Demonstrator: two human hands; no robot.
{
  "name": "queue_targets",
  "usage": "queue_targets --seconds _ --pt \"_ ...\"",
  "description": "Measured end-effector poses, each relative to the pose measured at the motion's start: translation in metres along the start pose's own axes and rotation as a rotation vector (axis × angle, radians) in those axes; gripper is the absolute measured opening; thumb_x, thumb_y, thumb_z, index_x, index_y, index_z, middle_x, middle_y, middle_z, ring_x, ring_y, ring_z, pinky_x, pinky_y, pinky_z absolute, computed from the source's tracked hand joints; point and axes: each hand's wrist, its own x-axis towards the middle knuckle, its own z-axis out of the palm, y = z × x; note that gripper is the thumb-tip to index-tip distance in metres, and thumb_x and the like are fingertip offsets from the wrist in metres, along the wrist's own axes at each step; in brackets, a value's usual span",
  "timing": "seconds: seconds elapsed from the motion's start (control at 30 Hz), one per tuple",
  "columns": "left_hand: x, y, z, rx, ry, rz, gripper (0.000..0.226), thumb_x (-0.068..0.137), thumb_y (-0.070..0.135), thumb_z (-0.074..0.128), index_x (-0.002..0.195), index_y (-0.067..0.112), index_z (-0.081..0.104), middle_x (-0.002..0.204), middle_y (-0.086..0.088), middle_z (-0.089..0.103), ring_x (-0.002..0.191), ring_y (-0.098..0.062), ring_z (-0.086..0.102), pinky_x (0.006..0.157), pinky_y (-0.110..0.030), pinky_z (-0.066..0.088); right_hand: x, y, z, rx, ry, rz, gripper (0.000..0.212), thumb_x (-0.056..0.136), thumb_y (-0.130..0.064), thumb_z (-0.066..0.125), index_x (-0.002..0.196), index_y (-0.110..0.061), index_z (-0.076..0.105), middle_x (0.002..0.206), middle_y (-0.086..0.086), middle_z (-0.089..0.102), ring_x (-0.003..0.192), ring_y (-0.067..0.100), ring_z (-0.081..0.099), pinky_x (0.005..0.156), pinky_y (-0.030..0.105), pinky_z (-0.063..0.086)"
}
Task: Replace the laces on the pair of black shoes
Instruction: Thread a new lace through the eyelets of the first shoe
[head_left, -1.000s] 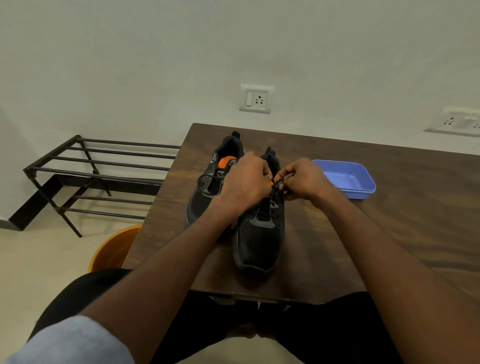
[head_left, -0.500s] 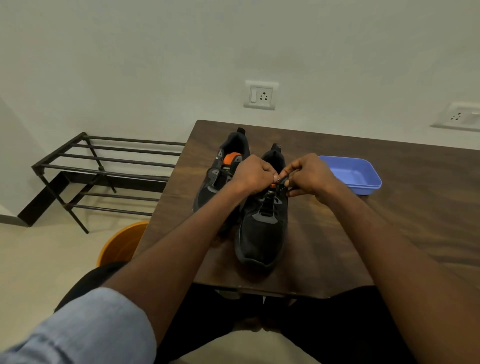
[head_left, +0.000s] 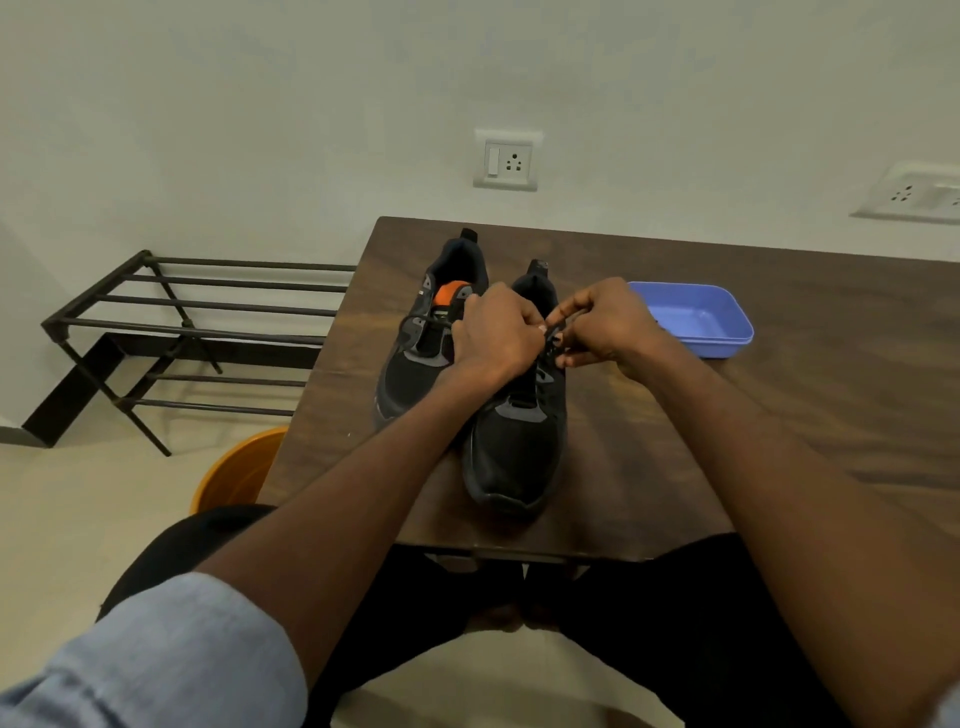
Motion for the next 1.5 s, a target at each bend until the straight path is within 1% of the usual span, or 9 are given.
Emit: queue_targets --seconds 0.3,0.6,0.8,0.9,0.97,1.1,1.27,1.4,1.5 --pt "0.000 0.006 -0.040 0.231 -0.118 0.119 0.040 0.098 0.012 0.055 0.130 0.034 0.064 0.126 0.005 0.060 0.124 -0.020 0.053 0.117 -0.057 0.016 0.002 -0.005 -0.008 -0.130 -0.037 0.029 0.022 0.092 -0.023 0.077 0.095 -0.002 0.073 0.092 0.012 0.075 0.084 0.022 0.075 0.072 0.034 0.062" --pt "0.001 -0.006 -0.055 0.170 -0.224 0.106 0.037 0.100 0.003 0.049 0.112 0.026 0.076 0.110 0.001 0.073 0.093 -0.013 0.066 0.082 -0.030 0.053 -0.003 -0.009 -0.010 -0.227 -0.054 0.034 0.014 0.095 -0.012 0.066 0.092 0.000 0.073 0.094 0.015 0.076 0.089 0.024 0.073 0.085 0.041 0.063" --pt "0.000 -0.007 -0.055 0.148 -0.202 0.077 0.030 0.100 0.007 0.054 0.107 0.025 0.077 0.104 0.003 0.074 0.092 -0.011 0.066 0.088 -0.031 0.054 -0.005 -0.012 -0.055 0.417 0.436 0.026 0.025 0.095 -0.021 0.053 0.071 -0.013 0.055 0.070 0.007 0.058 0.064 0.022 0.053 0.075 0.047 0.059" --pt "0.003 -0.008 -0.054 0.133 -0.218 0.077 0.022 0.102 0.017 0.059 0.107 0.027 0.077 0.105 0.004 0.074 0.094 -0.010 0.066 0.095 -0.038 0.056 -0.005 0.003 -0.063 -0.139 0.673 -0.115 0.014 0.090 -0.018 0.051 0.084 -0.015 0.064 0.091 0.005 0.064 0.084 0.027 0.059 0.077 0.039 0.046" --pt "0.005 -0.009 -0.052 0.148 -0.226 0.071 0.018 0.101 0.026 0.061 0.106 0.034 0.076 0.107 0.009 0.073 0.101 -0.010 0.064 0.105 -0.046 0.049 -0.004 0.007 -0.055 -0.457 0.523 -0.198 0.024 0.090 -0.016 0.057 0.108 -0.012 0.073 0.119 0.011 0.068 0.113 0.033 0.060 0.088 0.038 0.048" --pt "0.005 -0.011 -0.051 0.214 -0.200 0.063 0.015 0.101 0.032 0.061 0.111 0.037 0.071 0.101 0.016 0.067 0.108 -0.012 0.055 0.106 -0.051 0.027 -0.004 -0.001 -0.017 -0.527 -0.071 -0.132 0.028 0.091 -0.031 0.076 0.092 -0.004 0.075 0.092 0.017 0.073 0.090 0.028 0.070 0.087 0.047 0.057" --pt "0.001 -0.009 -0.051 0.198 -0.225 0.068 0.019 0.093 0.026 0.073 0.110 0.033 0.069 0.081 0.015 0.061 0.097 -0.011 0.057 0.112 -0.056 0.030 0.002 -0.006 -0.016 -0.413 -0.093 -0.142 0.016 0.085 -0.021 0.083 0.078 -0.007 0.078 0.084 0.007 0.077 0.090 0.023 0.073 0.088 0.049 0.060" --pt "0.003 -0.012 -0.051 0.140 -0.212 0.093 0.016 0.091 0.023 0.075 0.101 0.034 0.071 0.083 0.013 0.066 0.090 -0.007 0.062 0.108 -0.055 0.042 0.005 -0.004 -0.044 -0.215 0.345 -0.086 0.017 0.083 -0.017 0.068 0.070 -0.007 0.068 0.070 0.004 0.068 0.069 0.024 0.064 0.066 0.035 0.053" --pt "0.003 -0.011 -0.053 0.135 -0.203 0.090 0.016 0.091 0.021 0.073 0.100 0.034 0.073 0.082 0.012 0.068 0.089 -0.005 0.061 0.111 -0.058 0.038 0.005 0.002 -0.068 -0.328 0.661 -0.106 0.018 0.082 -0.016 0.054 0.091 -0.009 0.068 0.093 0.010 0.068 0.089 0.033 0.064 0.073 0.041 0.052"
